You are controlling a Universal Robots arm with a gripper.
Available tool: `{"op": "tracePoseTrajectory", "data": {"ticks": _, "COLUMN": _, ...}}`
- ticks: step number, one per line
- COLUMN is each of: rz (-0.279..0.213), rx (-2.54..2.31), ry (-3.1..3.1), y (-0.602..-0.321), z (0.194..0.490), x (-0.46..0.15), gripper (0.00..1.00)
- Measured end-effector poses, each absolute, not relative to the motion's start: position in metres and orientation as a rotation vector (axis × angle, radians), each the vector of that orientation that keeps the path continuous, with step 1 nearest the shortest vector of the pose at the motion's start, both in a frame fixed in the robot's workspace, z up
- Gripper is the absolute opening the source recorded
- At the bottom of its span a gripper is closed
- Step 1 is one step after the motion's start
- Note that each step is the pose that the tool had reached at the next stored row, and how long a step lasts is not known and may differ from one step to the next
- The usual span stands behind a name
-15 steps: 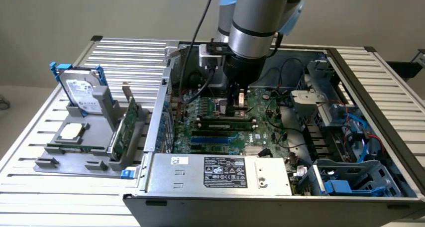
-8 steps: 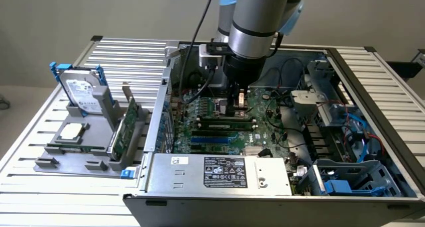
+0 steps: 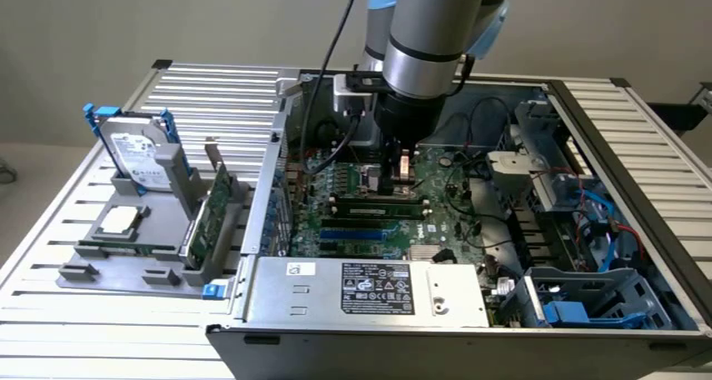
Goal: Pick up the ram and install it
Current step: 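Press down the ram until it locks into place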
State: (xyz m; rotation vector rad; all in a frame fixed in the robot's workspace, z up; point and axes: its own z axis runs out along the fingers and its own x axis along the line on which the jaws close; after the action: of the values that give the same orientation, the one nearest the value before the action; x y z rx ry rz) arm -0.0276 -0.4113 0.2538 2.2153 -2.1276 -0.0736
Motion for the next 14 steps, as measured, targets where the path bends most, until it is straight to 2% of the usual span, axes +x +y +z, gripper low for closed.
{"op": "tracePoseTrajectory", "data": {"ticks": 14, "rz": -0.08, "rx": 2.091, "ry": -2.254, "y": -0.4144, "z": 0.2537, "x": -0.0276, "gripper": 0.11}}
